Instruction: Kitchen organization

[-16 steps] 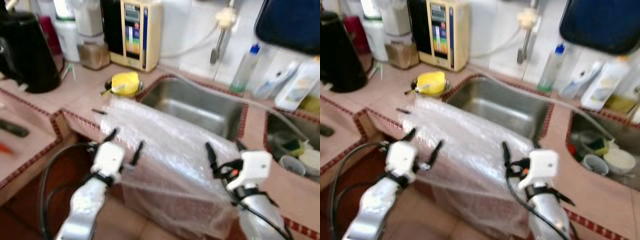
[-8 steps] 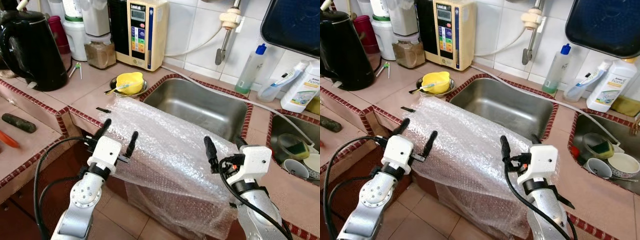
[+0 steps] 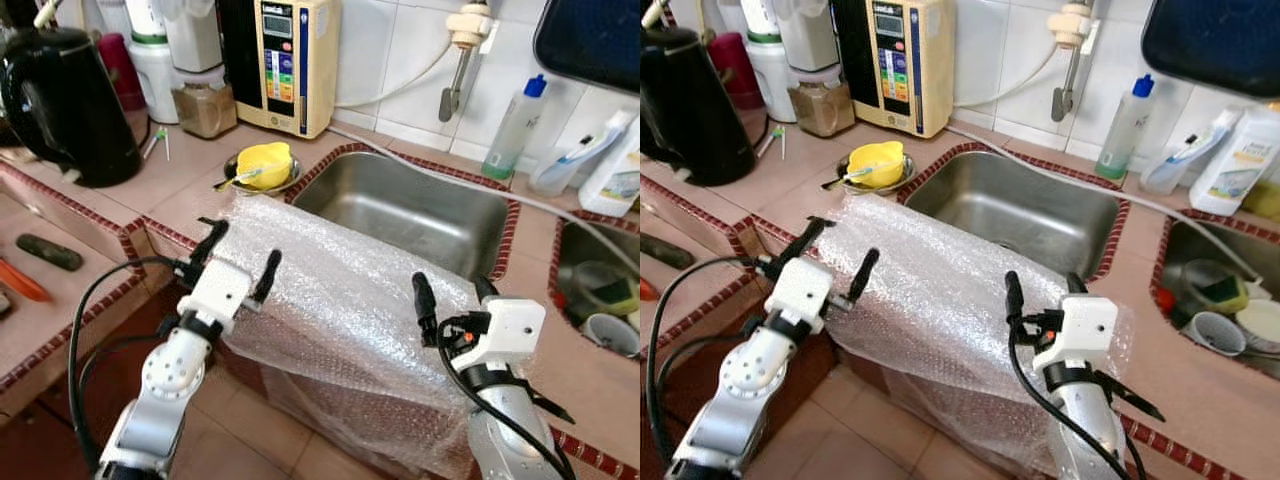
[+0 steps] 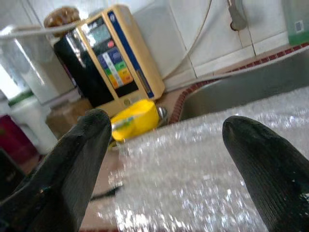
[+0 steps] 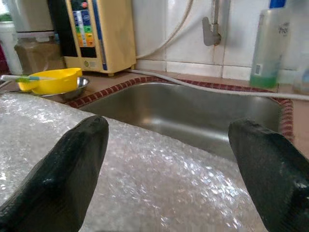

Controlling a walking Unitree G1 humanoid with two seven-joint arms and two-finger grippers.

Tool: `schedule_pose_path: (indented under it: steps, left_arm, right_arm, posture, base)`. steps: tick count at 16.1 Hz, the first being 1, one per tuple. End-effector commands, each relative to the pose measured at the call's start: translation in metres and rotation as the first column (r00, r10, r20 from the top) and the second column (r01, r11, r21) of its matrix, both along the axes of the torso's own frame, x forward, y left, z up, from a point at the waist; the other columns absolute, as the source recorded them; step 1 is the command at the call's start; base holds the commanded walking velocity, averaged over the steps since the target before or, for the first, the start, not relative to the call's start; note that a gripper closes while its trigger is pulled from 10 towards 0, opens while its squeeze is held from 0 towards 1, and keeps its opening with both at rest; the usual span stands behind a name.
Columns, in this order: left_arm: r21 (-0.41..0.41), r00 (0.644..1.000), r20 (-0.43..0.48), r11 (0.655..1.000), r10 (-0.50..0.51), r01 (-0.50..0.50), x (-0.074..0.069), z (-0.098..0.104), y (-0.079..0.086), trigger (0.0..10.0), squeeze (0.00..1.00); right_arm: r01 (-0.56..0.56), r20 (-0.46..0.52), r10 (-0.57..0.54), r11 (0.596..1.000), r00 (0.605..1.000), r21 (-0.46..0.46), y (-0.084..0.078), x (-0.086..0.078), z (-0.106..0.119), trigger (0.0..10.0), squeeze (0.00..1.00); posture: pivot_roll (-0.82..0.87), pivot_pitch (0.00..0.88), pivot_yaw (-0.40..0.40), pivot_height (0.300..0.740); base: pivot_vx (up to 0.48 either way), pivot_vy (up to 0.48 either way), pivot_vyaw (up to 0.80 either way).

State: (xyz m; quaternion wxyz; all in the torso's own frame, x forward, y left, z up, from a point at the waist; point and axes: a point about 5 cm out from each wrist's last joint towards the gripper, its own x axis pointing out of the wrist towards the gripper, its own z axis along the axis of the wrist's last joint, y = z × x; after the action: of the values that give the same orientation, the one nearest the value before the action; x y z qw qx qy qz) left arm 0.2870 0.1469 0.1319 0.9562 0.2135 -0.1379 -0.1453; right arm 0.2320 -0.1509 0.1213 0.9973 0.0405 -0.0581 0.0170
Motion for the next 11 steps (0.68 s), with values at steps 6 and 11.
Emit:
schedule_pose_path:
  steps: [6,11]
  left_arm:
    - [-0.003,0.999,-0.036,1.000,-0.026,0.026,0.004,-0.004,-0.002,10.0,0.00]
    - [-0.072,0.997,-0.076,0.997,-0.003,-0.002,0.001,-0.012,-0.004,10.0,0.00]
  right_arm:
    - [0.031,-0.002,-0.031,0.999,1.000,-0.022,-0.006,-0.003,-0.005,10.0,0.00]
    - [0.006,0.009,-0.006,0.999,1.000,-0.052,-0.008,0.000,-0.001,10.0,0.00]
  posture:
    - [0.16,0.000,0.032,0.740]
    - [0.17,0.000,-0.006,0.740]
  base:
    - [0.000,0.000,0.00]
    - [0.000,0.000,0.00]
